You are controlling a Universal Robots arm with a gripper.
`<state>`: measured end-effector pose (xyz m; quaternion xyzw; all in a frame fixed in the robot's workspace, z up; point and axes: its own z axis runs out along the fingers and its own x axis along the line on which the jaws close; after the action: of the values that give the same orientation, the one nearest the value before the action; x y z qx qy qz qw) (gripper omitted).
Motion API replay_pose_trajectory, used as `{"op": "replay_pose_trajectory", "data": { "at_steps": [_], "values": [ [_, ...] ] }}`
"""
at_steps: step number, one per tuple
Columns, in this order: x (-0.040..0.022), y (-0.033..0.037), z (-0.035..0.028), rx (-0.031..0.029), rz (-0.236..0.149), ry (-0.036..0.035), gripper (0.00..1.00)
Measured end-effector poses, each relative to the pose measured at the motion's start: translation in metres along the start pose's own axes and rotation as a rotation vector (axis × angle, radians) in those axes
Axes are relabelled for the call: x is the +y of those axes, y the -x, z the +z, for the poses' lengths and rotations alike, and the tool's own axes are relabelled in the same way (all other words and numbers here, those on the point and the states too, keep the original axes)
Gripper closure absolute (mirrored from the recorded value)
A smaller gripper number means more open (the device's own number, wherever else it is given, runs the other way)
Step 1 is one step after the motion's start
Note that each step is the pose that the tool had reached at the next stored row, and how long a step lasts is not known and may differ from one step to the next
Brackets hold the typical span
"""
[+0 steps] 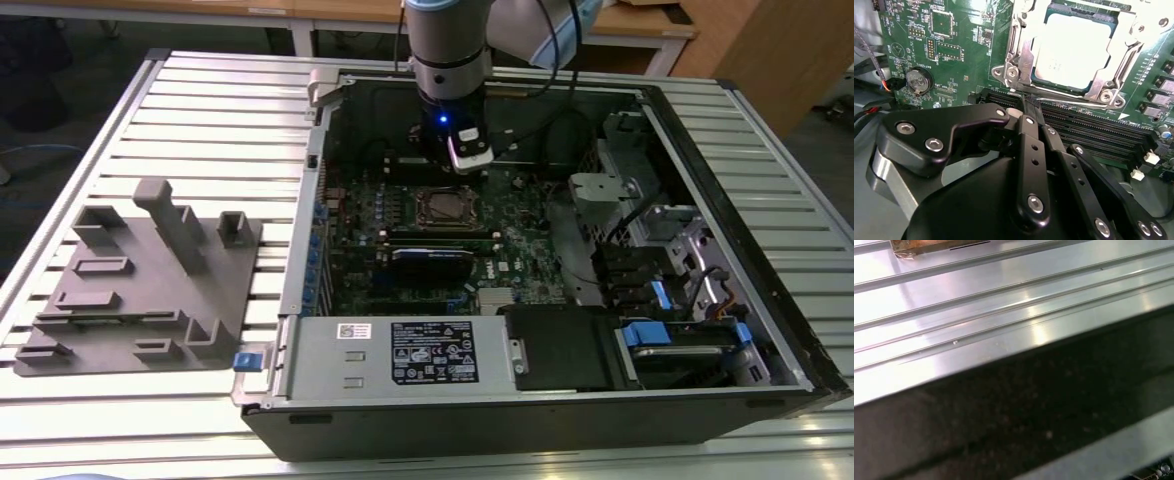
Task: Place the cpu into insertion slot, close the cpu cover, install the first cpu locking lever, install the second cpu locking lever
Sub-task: 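Install the first cpu locking lever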
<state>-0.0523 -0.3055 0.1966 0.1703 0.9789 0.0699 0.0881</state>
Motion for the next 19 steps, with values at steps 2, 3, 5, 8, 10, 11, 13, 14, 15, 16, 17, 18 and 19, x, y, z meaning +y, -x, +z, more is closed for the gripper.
{"op": "replay_pose_trajectory", "data": {
  "at_steps": [2,3,5,8,10,11,13,14,15,16,17,18,19],
  "values": [
    [0.0000,-0.0004,0.0000,-0.0001,0.000,0.0000,0.89],
    [-0.0001,-0.0007,-0.0001,-0.0001,0.000,0.0001,0.89],
    [0.0000,-0.0016,-0.0003,-0.0001,0.000,-0.0001,0.89],
    [0.0001,-0.0028,-0.0004,-0.0002,0.001,-0.0001,0.89],
    [0.0001,-0.0037,-0.0005,-0.0003,0.001,-0.0002,0.89],
    [0.0000,-0.0042,-0.0006,-0.0004,0.002,-0.0003,0.89],
    [0.0000,-0.0049,-0.0008,-0.0006,0.002,-0.0004,0.89],
    [0.0000,-0.0051,-0.0008,-0.0006,0.002,-0.0003,0.89],
    [0.0000,-0.0052,-0.0008,-0.0007,0.002,-0.0003,0.89],
    [0.0000,-0.0054,-0.0008,-0.0008,0.002,-0.0002,0.89],
    [0.0000,-0.0055,-0.0008,-0.0008,0.002,0.0002,0.89],
    [0.0000,-0.0056,-0.0007,-0.0009,0.002,0.0007,0.89],
    [-0.0001,-0.0057,-0.0006,-0.0011,0.002,0.0009,0.89]
  ]
}}
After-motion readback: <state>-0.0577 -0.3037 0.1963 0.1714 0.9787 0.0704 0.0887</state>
